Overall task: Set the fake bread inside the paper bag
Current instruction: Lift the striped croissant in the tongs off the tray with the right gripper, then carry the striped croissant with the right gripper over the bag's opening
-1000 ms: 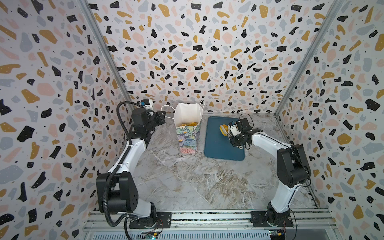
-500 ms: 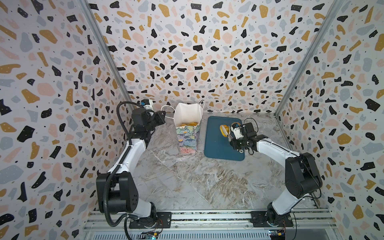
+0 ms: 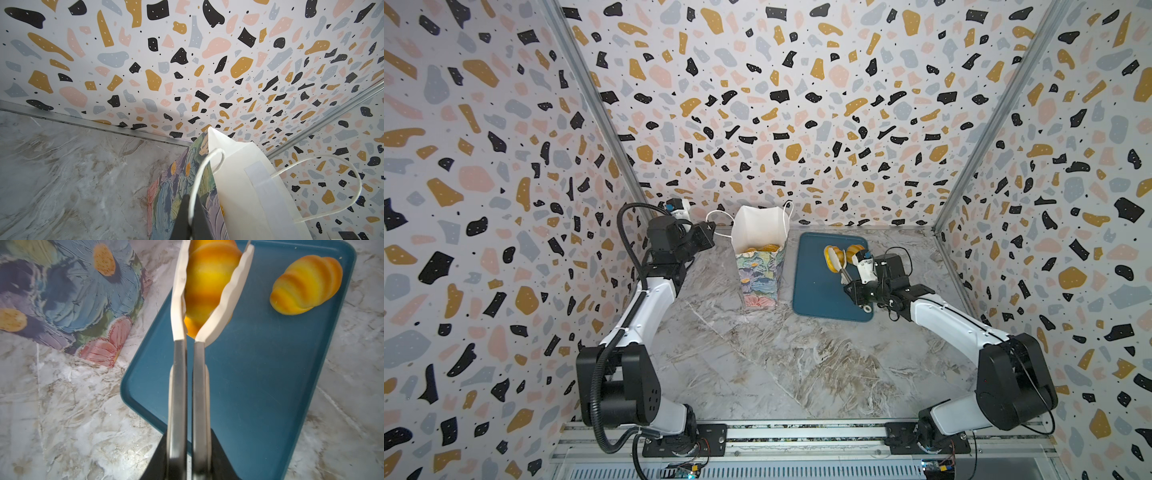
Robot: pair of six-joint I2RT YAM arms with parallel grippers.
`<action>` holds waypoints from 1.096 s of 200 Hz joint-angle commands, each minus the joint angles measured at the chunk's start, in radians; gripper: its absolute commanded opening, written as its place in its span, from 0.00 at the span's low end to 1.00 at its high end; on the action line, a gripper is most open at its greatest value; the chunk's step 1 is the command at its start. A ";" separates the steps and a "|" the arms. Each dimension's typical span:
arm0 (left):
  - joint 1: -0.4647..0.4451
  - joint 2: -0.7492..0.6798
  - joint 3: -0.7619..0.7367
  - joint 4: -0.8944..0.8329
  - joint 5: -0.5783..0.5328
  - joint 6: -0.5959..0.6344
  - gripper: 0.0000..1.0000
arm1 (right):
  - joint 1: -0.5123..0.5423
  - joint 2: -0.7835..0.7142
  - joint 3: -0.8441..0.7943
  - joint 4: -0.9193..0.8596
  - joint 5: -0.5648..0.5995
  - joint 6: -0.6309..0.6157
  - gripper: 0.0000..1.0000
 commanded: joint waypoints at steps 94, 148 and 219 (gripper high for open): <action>-0.003 -0.004 -0.011 0.033 0.001 0.006 0.00 | 0.059 -0.236 -0.052 0.141 -0.024 0.111 0.11; -0.003 -0.002 -0.012 0.033 0.002 0.007 0.00 | 0.081 -0.282 -0.031 0.152 -0.028 0.134 0.11; -0.003 -0.002 -0.011 0.034 0.001 0.007 0.00 | 0.143 -0.292 0.036 0.131 0.011 0.131 0.12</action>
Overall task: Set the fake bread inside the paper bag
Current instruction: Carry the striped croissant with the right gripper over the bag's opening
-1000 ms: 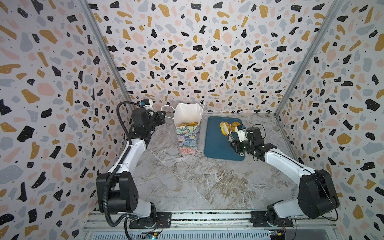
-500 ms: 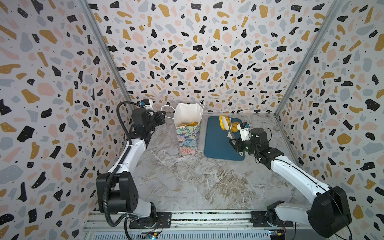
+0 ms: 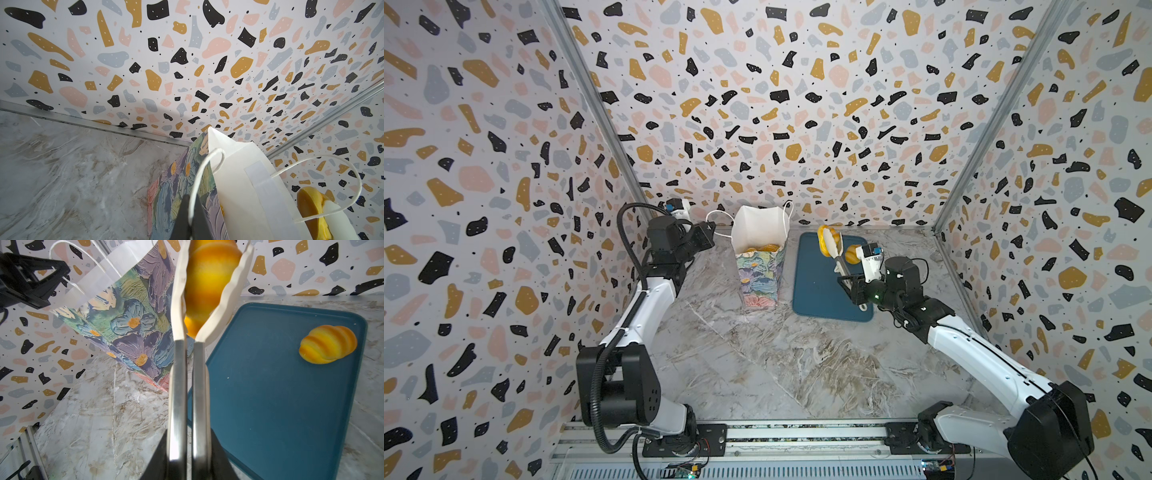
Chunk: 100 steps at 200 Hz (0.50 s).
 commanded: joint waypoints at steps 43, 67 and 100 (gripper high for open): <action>-0.003 -0.002 -0.012 0.035 0.002 0.007 0.00 | 0.060 -0.043 0.127 0.031 0.037 -0.005 0.11; -0.003 -0.002 -0.012 0.035 0.004 0.006 0.00 | 0.082 -0.042 0.153 0.028 0.044 -0.004 0.11; -0.004 0.002 -0.012 0.036 0.005 0.005 0.00 | 0.109 -0.030 0.192 0.031 0.055 -0.006 0.12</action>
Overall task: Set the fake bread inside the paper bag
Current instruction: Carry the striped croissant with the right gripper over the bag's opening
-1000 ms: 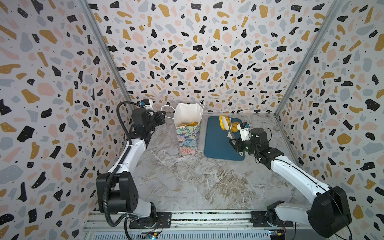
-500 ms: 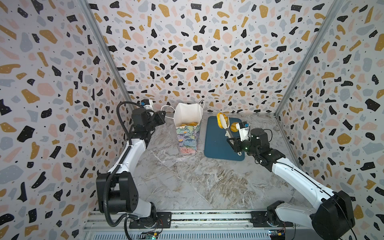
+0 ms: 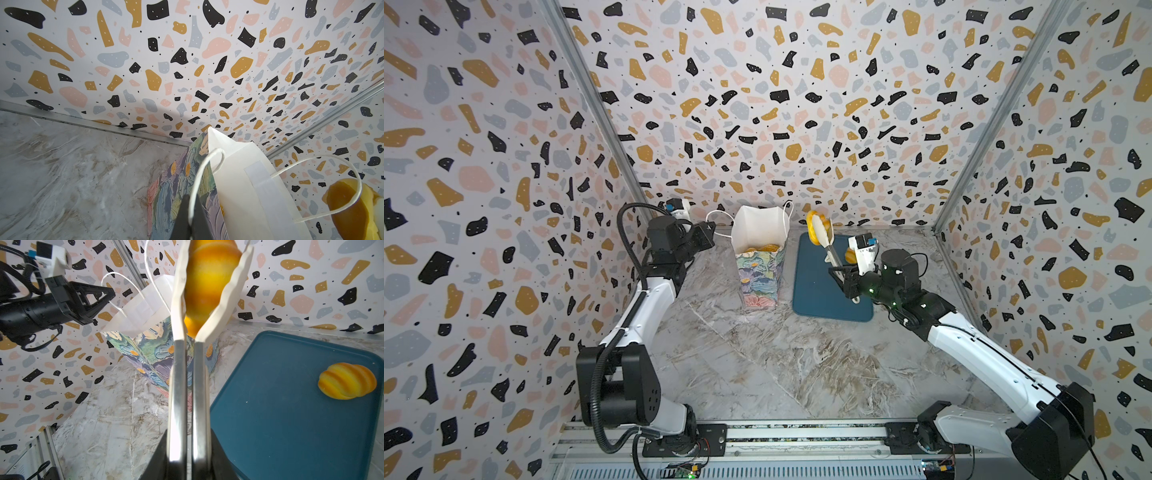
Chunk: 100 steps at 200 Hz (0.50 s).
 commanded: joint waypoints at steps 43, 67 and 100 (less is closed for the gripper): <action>-0.004 0.002 -0.012 0.036 0.004 0.003 0.00 | 0.057 0.000 0.127 0.043 0.029 -0.014 0.12; -0.005 0.001 -0.012 0.038 0.006 0.003 0.00 | 0.075 0.017 0.152 0.044 0.036 -0.019 0.11; -0.005 0.001 -0.012 0.038 0.007 0.001 0.00 | 0.096 0.042 0.185 0.052 0.038 -0.023 0.11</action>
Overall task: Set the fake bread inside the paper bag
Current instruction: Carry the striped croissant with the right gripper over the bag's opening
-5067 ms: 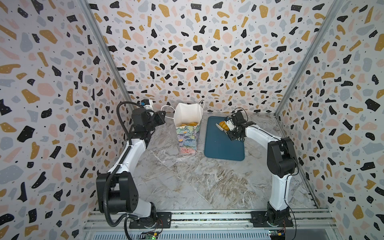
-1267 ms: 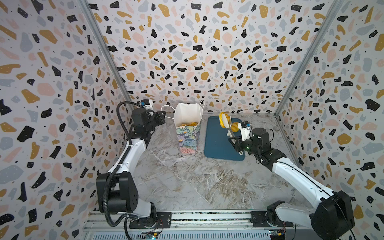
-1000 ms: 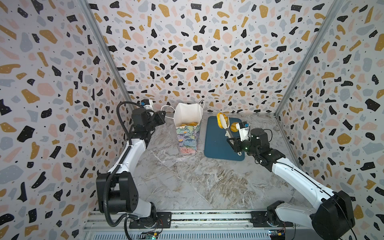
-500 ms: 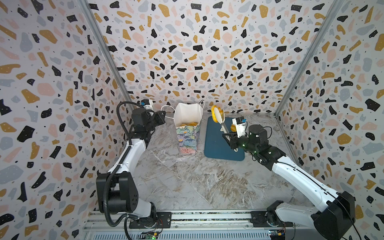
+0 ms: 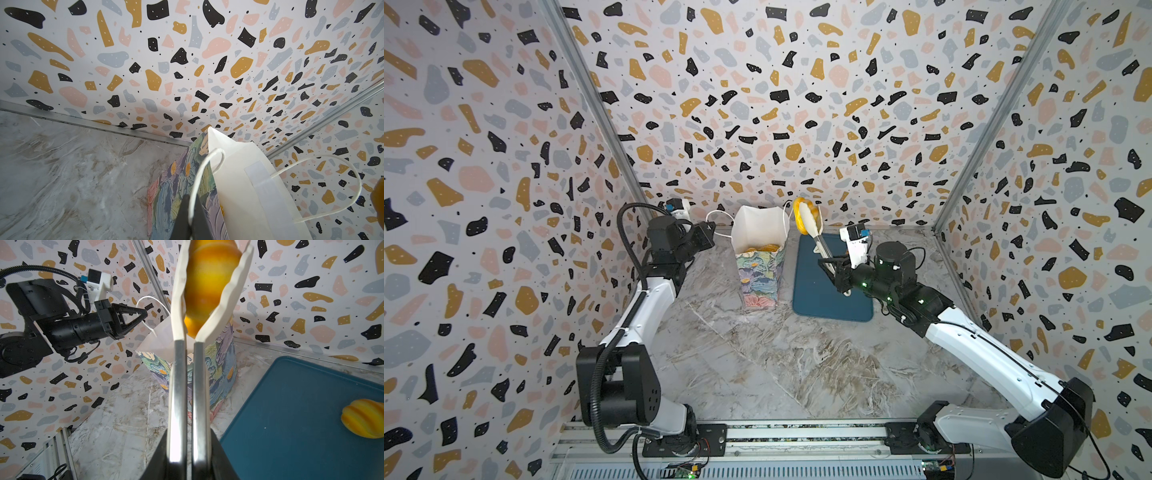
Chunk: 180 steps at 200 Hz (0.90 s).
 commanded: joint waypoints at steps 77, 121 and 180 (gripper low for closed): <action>-0.005 -0.003 -0.012 0.038 0.006 0.001 0.00 | 0.067 0.084 0.158 0.057 0.011 -0.034 0.12; -0.005 -0.006 -0.012 0.038 0.007 0.002 0.00 | 0.094 0.140 0.210 0.046 0.011 -0.047 0.12; -0.005 -0.008 -0.012 0.038 0.005 0.003 0.00 | 0.127 0.229 0.295 0.003 0.011 -0.070 0.12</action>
